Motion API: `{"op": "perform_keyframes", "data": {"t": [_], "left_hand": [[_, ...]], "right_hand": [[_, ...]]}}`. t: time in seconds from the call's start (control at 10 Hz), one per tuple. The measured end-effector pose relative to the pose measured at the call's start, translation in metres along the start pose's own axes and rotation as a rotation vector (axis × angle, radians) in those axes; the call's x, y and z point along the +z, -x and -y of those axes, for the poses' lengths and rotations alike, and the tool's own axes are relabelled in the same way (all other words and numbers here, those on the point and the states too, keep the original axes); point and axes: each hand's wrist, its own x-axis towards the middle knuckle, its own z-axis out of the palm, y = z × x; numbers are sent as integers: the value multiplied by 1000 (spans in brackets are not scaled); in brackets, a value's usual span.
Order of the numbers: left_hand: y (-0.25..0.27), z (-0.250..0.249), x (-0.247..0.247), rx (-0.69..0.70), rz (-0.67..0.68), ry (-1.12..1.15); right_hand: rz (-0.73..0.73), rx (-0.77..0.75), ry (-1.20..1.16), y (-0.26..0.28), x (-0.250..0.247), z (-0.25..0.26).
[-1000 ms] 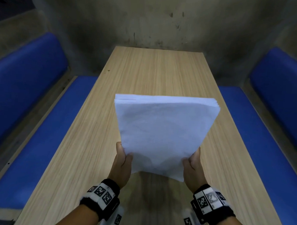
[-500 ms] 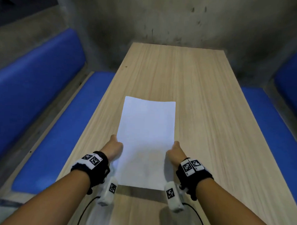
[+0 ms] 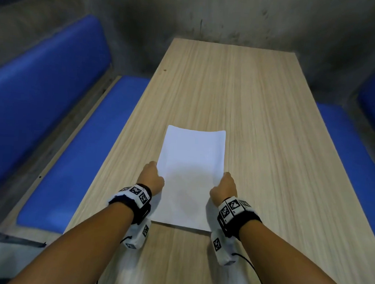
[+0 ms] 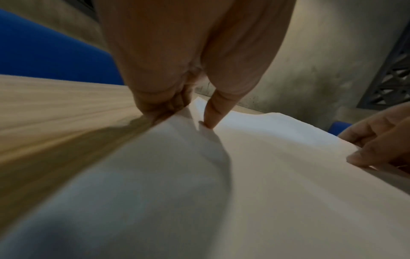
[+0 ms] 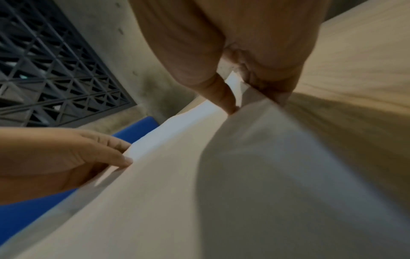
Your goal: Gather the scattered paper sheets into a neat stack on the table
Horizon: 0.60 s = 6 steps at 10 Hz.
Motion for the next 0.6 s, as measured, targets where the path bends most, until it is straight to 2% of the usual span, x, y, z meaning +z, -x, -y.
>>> {"op": "perform_keyframes", "data": {"t": [0.2,0.5,0.6], "left_hand": [[3,5,3,27,-39,-86],[2,5,2,38,-33,-86],[-1,10,1,35,-80,-25]], "right_hand": [[-35,-69,189,2,2,-7],[-21,-95,169,0,1,-9],[-42,-93,88,-3,0,-14]]}}
